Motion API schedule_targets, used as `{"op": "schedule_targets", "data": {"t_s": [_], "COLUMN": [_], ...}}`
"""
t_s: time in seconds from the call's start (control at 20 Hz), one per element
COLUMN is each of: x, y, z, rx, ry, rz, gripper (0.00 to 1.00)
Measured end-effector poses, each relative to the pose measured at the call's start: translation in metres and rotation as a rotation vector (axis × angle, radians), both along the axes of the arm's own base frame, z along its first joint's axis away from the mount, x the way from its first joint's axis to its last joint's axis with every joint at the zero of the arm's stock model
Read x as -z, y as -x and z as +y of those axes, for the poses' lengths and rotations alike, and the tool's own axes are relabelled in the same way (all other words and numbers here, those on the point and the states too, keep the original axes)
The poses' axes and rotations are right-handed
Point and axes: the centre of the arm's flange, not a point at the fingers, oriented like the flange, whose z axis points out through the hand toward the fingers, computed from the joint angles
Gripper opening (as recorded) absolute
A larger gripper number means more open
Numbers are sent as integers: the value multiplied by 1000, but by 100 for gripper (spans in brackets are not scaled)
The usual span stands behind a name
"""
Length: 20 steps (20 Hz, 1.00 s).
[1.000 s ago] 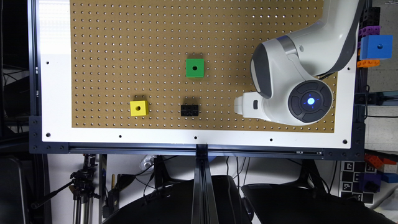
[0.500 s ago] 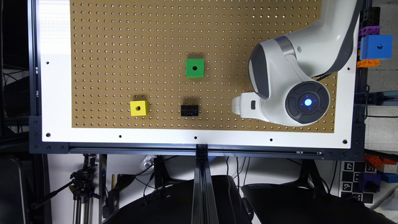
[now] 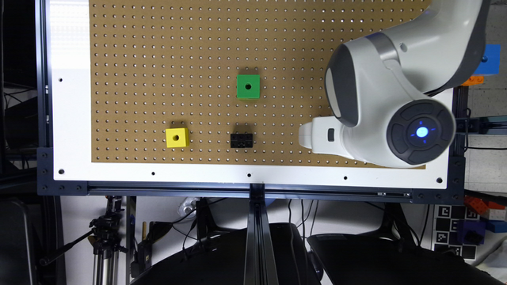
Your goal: Pick up pink block.
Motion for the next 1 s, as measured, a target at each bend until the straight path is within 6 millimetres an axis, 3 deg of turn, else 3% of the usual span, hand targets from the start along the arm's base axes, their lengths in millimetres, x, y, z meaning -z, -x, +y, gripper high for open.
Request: {"op": "schedule_targets", "data": {"t_s": [0.2,0.7,1.0], "x": [-14,-61,-64], "y": [-3,1,2], "z": [-9,-11,-11], "rx": [12,11,10], "ry": [3,10,11], "rz": [-3,-8,-7], "gripper": [0,0,0]}}
